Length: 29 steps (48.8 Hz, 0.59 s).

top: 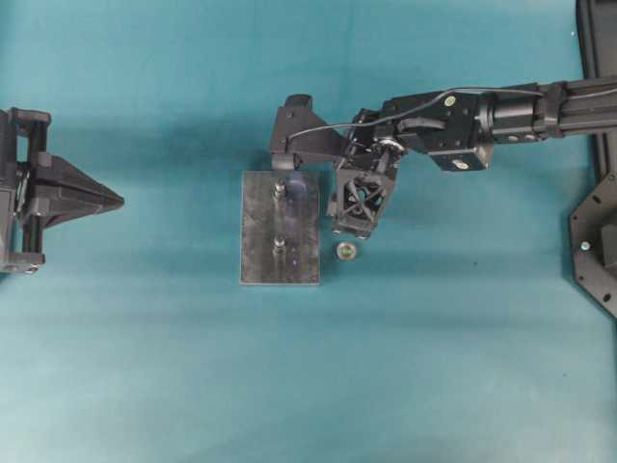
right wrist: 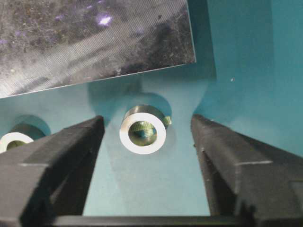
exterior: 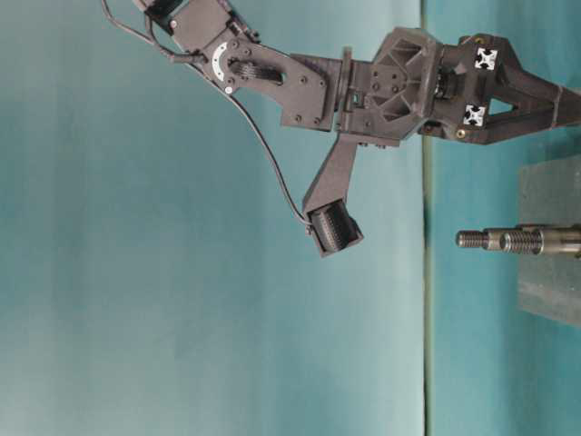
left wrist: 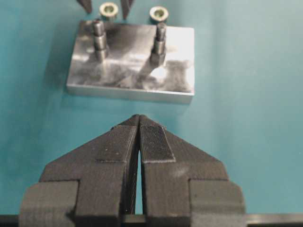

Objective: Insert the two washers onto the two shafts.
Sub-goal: 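Lower the right gripper and close it on the upper washer, lifting it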

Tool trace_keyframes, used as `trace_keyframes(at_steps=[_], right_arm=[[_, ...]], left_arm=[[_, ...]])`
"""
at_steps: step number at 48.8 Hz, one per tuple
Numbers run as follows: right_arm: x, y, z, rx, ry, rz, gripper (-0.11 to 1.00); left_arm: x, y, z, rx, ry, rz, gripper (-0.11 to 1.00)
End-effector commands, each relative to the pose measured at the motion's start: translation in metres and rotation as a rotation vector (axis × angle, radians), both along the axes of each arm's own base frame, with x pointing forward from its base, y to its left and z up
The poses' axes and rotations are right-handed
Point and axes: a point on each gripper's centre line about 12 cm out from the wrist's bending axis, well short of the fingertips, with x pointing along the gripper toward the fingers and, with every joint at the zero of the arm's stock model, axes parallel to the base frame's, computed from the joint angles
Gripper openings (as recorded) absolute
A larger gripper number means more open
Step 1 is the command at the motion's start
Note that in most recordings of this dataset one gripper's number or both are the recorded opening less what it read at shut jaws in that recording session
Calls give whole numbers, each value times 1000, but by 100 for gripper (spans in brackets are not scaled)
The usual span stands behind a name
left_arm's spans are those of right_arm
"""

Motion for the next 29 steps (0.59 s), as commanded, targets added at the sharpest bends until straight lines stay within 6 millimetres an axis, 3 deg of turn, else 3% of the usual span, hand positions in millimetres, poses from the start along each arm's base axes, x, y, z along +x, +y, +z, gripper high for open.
trace_keyframes(at_steps=[1,13,20,29], right_arm=[[7,0,10,-9,-31,9,70],[8,8,10,-10,-32,35,34],[11,10,21,-10,-44,38,33],[20,5,54,-4,-55,36,33]], left_arm=[[3,0,8,2,-21,1,0],[3,0,7,2,-20,1,0],[3,0,8,2,-21,0,0],[4,1,10,3,-28,1,0]])
